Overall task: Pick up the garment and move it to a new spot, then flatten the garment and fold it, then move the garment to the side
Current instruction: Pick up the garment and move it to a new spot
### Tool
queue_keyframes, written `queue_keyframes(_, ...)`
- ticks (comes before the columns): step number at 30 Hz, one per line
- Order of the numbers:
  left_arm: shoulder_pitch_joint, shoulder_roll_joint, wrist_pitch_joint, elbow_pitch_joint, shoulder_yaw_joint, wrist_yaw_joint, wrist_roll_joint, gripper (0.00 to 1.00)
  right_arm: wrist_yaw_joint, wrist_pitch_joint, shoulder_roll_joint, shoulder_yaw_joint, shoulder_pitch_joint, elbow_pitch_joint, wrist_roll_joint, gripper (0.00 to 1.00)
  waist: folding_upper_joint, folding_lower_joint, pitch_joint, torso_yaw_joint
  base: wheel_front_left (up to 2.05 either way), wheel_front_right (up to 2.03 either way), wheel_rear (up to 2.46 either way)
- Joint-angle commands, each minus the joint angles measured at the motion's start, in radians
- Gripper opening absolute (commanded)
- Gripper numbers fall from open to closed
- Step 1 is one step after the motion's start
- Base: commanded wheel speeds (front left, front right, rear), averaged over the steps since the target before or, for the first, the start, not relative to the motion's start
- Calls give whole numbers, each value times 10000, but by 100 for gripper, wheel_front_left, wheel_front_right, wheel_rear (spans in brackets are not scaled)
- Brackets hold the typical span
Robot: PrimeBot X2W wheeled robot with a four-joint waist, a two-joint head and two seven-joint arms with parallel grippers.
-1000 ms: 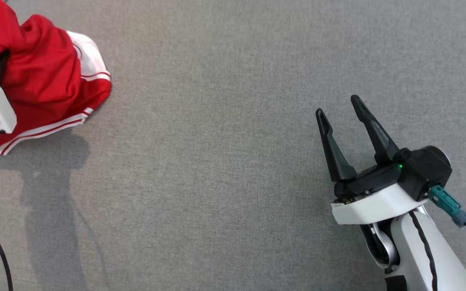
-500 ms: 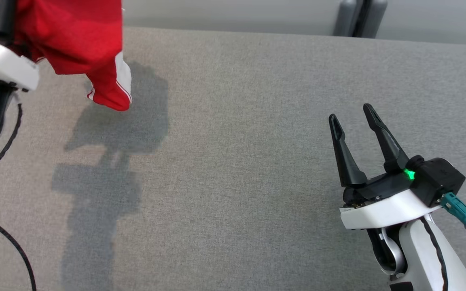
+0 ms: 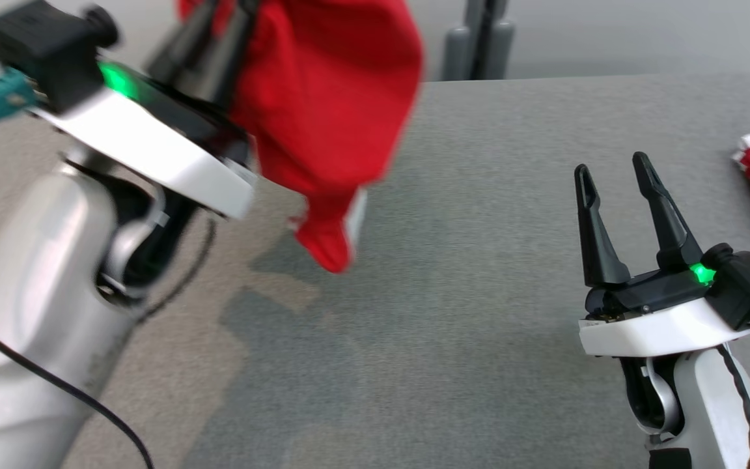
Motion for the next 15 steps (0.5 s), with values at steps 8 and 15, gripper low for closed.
queue_keyframes(8, 702, -587, 461, -599, -919, 77, -172, 0, -3, -14, -39, -203, 40, -262, 25, 100, 0, 0, 306, -1780, 0, 0, 0)
queue_keyframes(15, 845, -474, 487, 1215, -1816, 533, 1081, 0, -3, -15, -32, -169, -38, -397, 186, 100, 0, 0, 609, -2659, 0, 0, 0)
